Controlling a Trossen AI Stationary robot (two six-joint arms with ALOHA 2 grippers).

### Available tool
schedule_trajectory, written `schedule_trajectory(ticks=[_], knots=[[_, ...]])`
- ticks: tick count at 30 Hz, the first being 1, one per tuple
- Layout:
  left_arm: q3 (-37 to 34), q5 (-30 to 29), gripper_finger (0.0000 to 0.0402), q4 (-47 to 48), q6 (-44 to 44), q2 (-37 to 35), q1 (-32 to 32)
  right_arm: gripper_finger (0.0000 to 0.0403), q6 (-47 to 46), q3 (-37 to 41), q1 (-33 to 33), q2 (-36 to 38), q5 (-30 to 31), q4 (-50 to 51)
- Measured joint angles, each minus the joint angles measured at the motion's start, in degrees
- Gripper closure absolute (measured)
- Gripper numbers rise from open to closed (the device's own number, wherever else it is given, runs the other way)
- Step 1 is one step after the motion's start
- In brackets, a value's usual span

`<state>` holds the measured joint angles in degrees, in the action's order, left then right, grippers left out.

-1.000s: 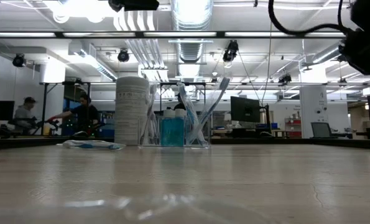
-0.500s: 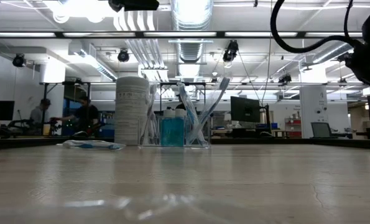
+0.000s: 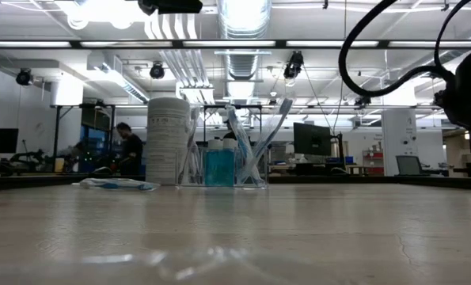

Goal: Pick & Place toothbrushing station
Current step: Put the blue toothbrush into the right of the transparent organizer

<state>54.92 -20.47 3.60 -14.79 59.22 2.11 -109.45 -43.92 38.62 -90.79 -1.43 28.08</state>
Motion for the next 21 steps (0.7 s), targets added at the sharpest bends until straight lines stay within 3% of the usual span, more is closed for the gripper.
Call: schedule_trajectory(ticks=[10,14,21], knots=[[0.0,-0.02,0.0264,0.09,0.0,0.0,0.02,0.0356,1.51,-0.02,0.03,-0.72,0.36,0.54],[0.0,0.0,0.0264,0.11,0.0,0.0,0.01,0.038,2.55,0.02,0.06,0.13,4.91,-0.79],[0.0,-0.01,0.0264,0.19,0.0,0.0,0.0,0.0384,7.6,-0.55,0.17,0.2,11.39,-2.18]])
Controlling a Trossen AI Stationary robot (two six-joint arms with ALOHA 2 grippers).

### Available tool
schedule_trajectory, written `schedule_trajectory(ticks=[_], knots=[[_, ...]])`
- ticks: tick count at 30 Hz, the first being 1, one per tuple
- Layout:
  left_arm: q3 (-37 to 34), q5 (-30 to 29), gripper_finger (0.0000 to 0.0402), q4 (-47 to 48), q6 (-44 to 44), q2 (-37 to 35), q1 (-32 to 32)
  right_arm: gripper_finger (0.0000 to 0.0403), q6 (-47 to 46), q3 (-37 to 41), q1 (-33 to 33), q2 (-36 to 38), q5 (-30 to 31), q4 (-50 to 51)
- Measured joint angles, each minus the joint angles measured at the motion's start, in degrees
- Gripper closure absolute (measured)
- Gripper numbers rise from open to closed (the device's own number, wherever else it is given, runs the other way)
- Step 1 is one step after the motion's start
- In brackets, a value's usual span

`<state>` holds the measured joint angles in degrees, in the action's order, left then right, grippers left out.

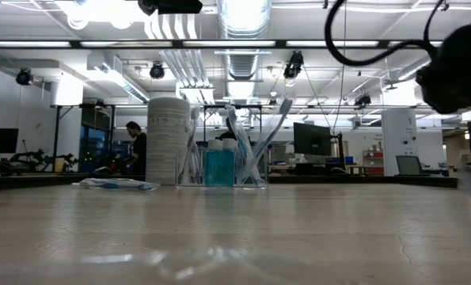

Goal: Pick & Place toothbrushing station
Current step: Put the blue toothbrush into the right of the transparent organizer

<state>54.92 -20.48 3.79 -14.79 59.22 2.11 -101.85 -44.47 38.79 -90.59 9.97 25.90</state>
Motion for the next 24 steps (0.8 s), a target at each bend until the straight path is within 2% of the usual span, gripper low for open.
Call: schedule_trajectory(ticks=[11,19,24], knots=[[-0.85,0.01,0.0264,0.34,0.0,0.02,0.01,0.0385,10.54,-5.22,-0.01,0.49,14.23,1.87],[-0.85,-0.01,0.0264,0.85,0.0,0.02,0.0,0.0385,12.36,-12.06,-0.02,2.62,25.77,16.69],[-0.85,0.01,0.0264,1.06,0.0,0.02,0.0,0.0385,15.62,-14.75,-0.04,4.28,30.86,18.85]])
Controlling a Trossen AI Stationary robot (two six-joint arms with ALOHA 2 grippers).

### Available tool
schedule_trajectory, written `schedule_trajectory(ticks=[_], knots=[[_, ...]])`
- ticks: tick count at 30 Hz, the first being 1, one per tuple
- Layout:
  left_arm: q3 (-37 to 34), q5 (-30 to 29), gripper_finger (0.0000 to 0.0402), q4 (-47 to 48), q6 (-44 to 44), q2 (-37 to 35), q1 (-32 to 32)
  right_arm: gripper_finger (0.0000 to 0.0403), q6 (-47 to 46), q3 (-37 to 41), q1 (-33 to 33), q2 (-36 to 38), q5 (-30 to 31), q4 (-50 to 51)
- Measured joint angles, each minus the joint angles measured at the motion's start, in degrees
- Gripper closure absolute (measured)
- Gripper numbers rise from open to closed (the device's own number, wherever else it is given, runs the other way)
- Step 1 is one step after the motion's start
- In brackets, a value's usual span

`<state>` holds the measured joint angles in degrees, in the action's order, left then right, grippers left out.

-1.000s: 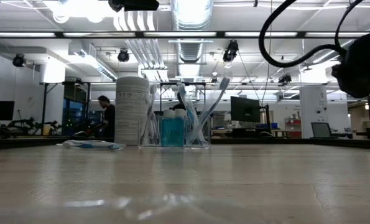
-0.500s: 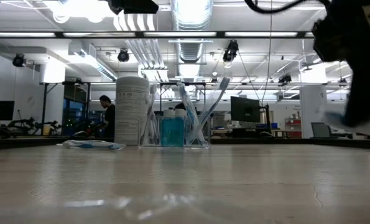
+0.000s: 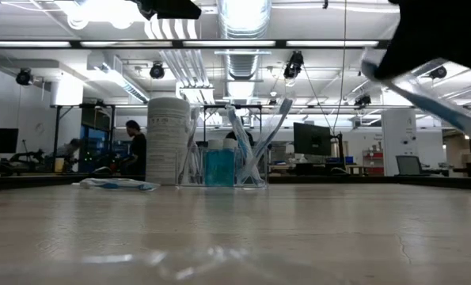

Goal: Pick & Place toothbrushing station
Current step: Put the blue toothbrush into the right of the transparent organizer

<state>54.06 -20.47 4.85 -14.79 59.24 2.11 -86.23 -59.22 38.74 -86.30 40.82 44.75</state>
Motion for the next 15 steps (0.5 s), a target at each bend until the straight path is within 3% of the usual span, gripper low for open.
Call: schedule_trajectory(ticks=[15], knots=[[-0.02,-0.01,0.0264,0.3,0.0,0.0,0.02,0.0385,13.72,-10.47,-0.07,1.45,13.52,4.85]])
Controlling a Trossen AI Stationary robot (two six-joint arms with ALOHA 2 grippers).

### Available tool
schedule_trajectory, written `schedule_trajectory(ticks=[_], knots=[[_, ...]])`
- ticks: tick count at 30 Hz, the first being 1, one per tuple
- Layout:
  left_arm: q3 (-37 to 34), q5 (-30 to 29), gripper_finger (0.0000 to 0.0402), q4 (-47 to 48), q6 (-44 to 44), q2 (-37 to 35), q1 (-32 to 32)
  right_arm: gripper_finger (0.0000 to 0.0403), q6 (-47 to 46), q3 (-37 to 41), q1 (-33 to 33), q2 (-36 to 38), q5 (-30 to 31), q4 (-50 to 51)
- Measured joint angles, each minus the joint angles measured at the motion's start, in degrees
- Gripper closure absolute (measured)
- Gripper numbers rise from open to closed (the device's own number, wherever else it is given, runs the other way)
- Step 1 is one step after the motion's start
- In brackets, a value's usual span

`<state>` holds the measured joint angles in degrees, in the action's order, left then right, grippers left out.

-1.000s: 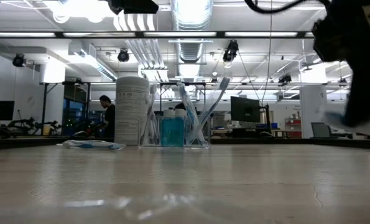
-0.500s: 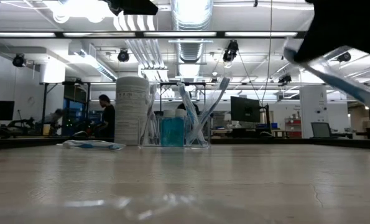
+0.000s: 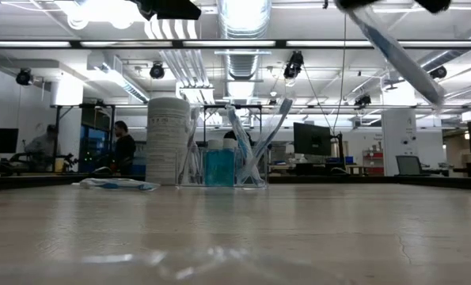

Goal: Pick & Place toothbrushing station
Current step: Put the blue toothbrush into the right of the transparent organizer

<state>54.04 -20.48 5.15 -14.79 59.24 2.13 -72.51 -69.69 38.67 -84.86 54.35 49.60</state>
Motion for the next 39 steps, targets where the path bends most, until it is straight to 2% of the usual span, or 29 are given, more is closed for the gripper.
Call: schedule_trajectory(ticks=[4,13,22,32,39], knots=[[0.0,-0.01,0.0264,0.02,0.0,0.0,0.0,0.0385,5.56,-3.2,-0.8,0.04,2.74,0.16],[0.0,0.0,0.0264,0.02,0.0,0.0,0.0,0.0385,14.18,-7.73,-4.23,0.04,3.49,0.29],[-0.02,0.01,0.0264,0.03,0.0,0.0,-0.02,0.0385,16.16,-7.76,-6.87,0.36,3.9,-0.78],[-0.02,-0.01,0.0264,0.06,0.0,0.0,-0.02,0.0385,29.65,-7.77,-11.67,2.6,4.21,-10.03],[-0.02,-0.01,0.0264,0.06,0.0,0.0,0.0,0.0385,40.79,-7.33,-17.04,3.1,2.02,-18.27]])
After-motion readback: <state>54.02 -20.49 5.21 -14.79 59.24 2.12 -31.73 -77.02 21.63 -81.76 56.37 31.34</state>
